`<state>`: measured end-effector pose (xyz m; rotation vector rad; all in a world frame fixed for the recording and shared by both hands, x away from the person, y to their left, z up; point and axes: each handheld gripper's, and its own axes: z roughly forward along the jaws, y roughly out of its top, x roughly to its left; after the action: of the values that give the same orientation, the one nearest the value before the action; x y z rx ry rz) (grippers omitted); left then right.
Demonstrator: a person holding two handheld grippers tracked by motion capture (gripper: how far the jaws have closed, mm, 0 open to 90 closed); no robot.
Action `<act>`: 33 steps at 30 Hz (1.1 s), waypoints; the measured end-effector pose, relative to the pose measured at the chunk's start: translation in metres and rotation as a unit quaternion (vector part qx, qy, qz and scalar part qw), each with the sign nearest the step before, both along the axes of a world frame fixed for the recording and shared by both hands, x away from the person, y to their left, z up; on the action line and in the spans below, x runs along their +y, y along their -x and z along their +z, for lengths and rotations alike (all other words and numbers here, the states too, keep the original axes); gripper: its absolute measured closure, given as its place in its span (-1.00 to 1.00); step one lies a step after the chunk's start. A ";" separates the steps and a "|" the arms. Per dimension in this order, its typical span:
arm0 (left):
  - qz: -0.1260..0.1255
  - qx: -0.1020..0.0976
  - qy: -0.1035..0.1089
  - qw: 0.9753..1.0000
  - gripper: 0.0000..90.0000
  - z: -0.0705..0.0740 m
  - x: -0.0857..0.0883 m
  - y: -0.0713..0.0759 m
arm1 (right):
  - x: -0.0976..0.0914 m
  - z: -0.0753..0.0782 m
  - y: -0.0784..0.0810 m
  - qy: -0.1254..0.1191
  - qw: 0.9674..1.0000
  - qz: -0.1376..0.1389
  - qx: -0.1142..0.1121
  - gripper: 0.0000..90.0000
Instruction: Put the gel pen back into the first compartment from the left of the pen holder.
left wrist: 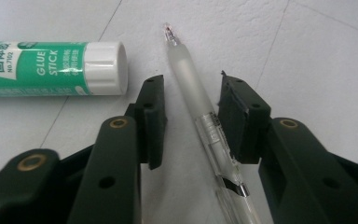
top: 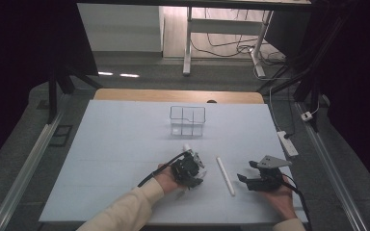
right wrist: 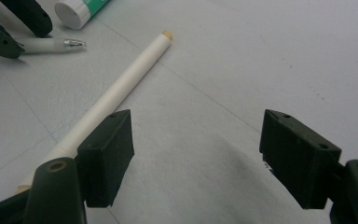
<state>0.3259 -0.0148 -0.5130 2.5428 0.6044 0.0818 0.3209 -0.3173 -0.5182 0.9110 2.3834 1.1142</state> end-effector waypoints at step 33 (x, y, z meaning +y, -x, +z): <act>0.000 0.019 0.009 1.000 0.77 0.002 -0.001 0.002 | -0.001 0.000 0.000 0.002 1.000 -0.004 -0.001 -0.43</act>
<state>0.3236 -0.0156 -0.5109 2.5310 0.6179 0.0282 0.3211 -0.3180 -0.5178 0.9158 2.3781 1.1065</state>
